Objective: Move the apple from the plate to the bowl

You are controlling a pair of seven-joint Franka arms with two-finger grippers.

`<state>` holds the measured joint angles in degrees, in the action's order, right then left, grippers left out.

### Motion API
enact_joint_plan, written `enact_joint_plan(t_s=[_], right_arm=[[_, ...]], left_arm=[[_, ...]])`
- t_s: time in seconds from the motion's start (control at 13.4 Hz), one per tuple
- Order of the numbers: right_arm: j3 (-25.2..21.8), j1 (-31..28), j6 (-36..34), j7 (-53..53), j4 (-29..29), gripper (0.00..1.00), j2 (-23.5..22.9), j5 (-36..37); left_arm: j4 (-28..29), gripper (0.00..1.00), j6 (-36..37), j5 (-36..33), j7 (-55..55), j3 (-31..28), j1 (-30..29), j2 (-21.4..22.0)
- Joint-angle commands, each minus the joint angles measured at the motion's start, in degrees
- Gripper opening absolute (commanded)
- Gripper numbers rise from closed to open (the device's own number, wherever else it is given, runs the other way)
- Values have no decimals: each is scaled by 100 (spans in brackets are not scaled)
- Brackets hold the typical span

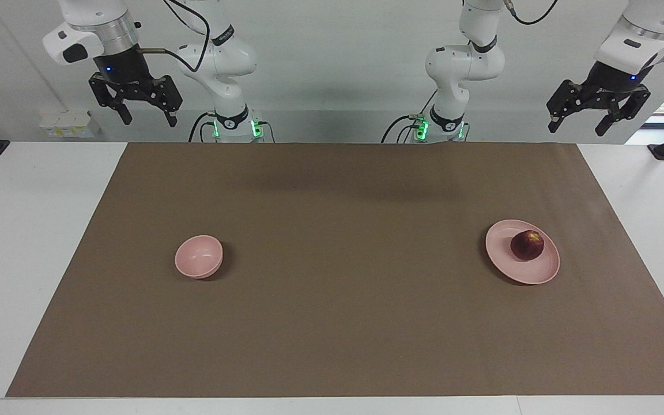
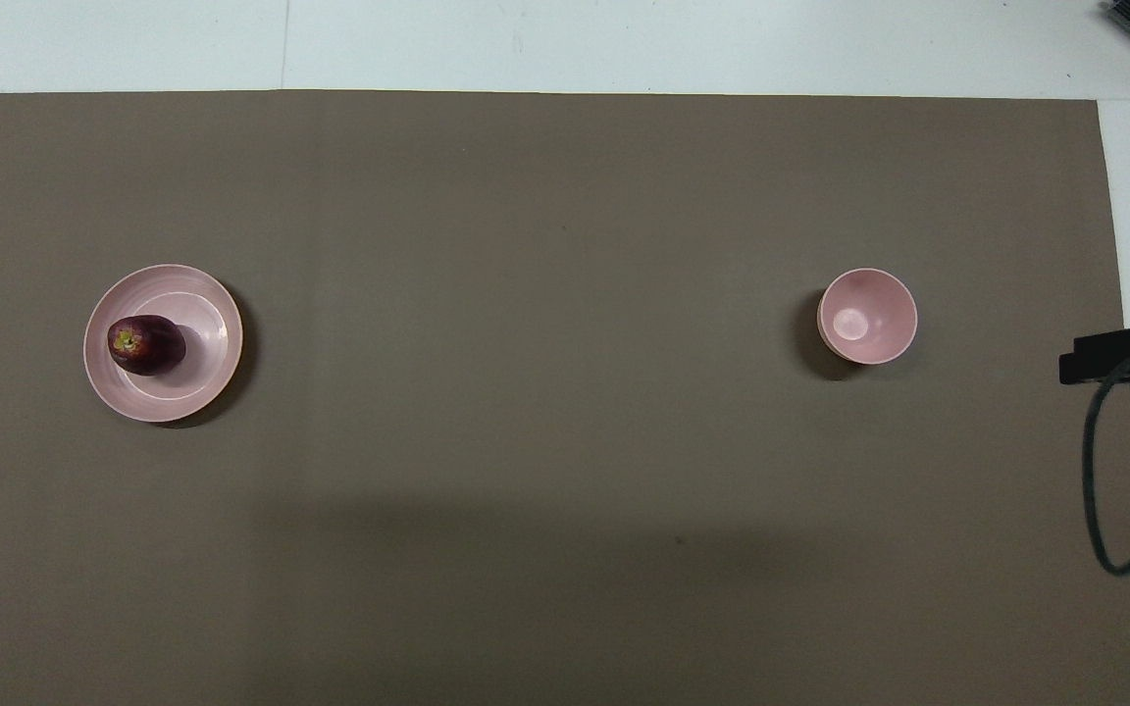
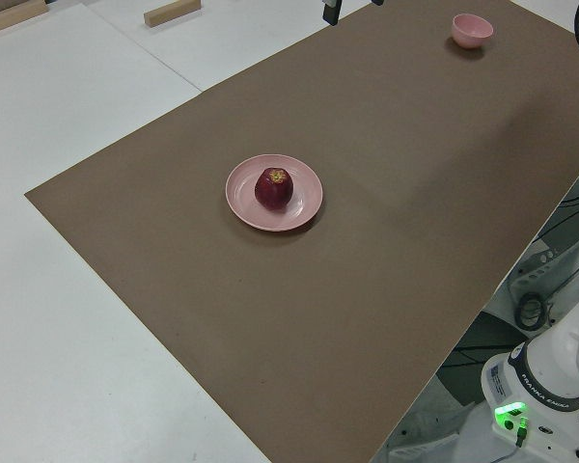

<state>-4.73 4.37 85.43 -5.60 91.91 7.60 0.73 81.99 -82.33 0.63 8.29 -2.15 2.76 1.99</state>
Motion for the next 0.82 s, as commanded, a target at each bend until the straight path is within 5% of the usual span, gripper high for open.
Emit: enact_joint_plan(t_s=[0.0,0.74], right_arm=[[51,-68,35,-107,160,100,110,-11],[16,-252,17,-64,90,100,66,-20]], left_arm=[[124,100,94,-55,7,-23,67,135],[115,100,77,-55,-20,-49,14,135]])
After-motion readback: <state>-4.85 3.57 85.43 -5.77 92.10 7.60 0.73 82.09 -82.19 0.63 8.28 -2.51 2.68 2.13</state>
